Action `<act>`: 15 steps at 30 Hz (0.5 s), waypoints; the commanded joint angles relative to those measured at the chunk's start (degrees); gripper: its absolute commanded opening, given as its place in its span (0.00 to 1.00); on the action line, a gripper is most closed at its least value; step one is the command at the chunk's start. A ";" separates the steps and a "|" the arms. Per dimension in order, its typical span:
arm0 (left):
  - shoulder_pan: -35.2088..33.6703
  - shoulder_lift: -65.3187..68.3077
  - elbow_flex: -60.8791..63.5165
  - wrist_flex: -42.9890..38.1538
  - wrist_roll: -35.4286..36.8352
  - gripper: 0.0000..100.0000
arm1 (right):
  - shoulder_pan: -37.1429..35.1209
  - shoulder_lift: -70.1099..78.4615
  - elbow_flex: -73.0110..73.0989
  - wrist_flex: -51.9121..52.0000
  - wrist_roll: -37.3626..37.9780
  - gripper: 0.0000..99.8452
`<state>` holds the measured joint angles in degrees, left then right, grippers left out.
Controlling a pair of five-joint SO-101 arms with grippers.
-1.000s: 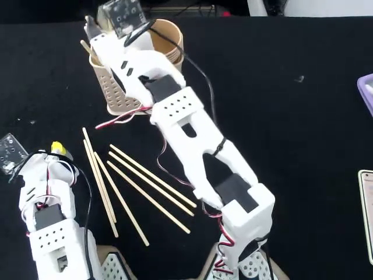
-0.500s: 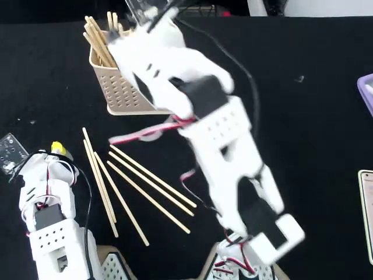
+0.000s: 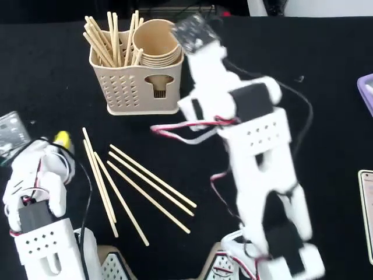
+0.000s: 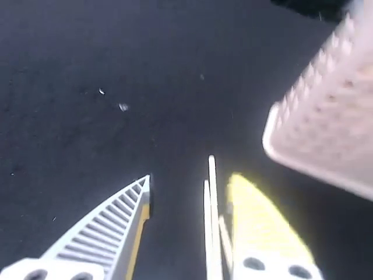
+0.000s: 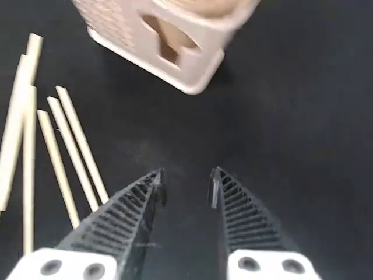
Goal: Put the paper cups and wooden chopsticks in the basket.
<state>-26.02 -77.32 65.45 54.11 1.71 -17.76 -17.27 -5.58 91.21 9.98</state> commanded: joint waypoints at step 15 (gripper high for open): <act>12.00 0.00 9.89 6.07 -8.44 0.25 | 5.27 -48.57 81.45 -48.18 -1.05 0.13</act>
<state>-14.95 -77.32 74.42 62.29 -6.20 -14.33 -61.23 74.15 44.62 9.89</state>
